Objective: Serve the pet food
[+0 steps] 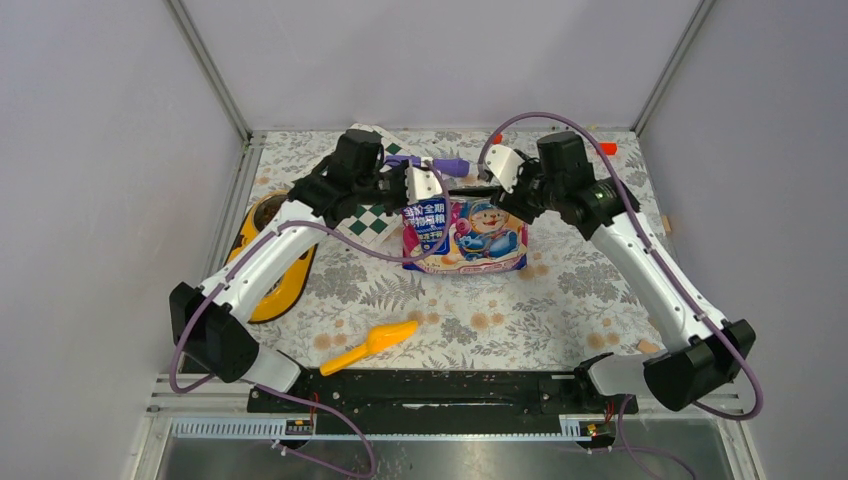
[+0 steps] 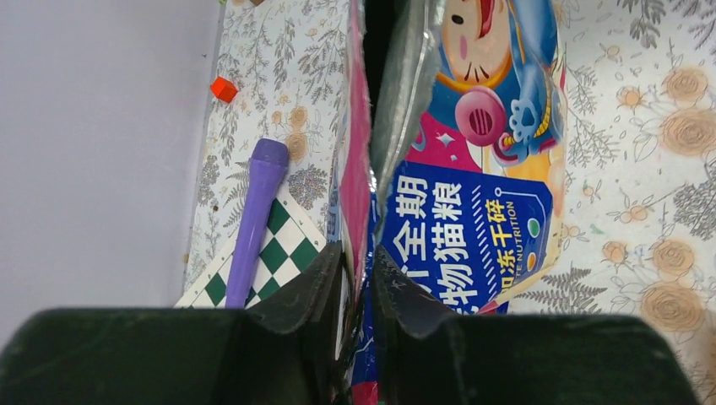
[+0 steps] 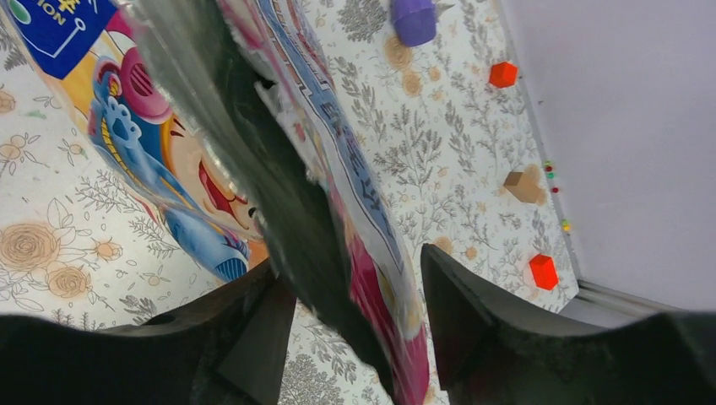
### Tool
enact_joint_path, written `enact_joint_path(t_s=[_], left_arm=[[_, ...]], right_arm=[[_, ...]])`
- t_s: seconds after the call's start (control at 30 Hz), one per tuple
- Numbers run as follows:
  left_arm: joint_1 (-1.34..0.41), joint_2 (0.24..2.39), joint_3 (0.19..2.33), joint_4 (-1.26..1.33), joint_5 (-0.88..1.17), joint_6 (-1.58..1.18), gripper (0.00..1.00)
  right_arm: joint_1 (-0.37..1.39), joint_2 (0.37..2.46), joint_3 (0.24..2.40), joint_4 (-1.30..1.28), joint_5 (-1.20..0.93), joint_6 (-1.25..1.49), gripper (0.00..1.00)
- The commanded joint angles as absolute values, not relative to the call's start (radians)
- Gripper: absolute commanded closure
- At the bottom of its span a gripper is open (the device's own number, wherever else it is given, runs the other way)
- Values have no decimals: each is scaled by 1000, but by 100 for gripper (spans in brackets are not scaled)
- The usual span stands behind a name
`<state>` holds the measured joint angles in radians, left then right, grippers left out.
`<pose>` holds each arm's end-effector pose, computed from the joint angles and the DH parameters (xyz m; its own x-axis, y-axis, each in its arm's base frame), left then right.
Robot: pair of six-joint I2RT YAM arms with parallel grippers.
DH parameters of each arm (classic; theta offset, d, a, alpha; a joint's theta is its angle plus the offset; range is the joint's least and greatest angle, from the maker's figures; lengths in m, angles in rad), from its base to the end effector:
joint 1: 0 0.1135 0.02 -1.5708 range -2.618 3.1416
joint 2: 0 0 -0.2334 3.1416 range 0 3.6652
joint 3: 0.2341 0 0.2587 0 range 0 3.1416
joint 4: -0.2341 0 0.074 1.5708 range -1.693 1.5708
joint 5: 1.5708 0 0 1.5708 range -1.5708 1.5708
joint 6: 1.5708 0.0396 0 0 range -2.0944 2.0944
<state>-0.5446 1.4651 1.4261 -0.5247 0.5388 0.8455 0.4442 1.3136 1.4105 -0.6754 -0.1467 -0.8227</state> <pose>0.2807 -0.1938 0.3380 0.3072 0.5648 -0.7659 0.8831 0.1308 0.4507 0.2684 0.1342 0.3614 0.0568 -0.7760 -0.6281 -0.7262 0.3996 -0.5593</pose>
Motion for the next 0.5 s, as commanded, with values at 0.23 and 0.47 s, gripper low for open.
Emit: enact_joint_path(t_s=[0.23, 0.47], left_arm=[[-552, 1435, 1403, -562, 583, 1041, 82], [-559, 1418, 1395, -563, 552, 1068, 100]], right_arm=[[445, 1338, 1427, -612, -194, -840, 64], [445, 1314, 1410, -623, -208, -822, 100]])
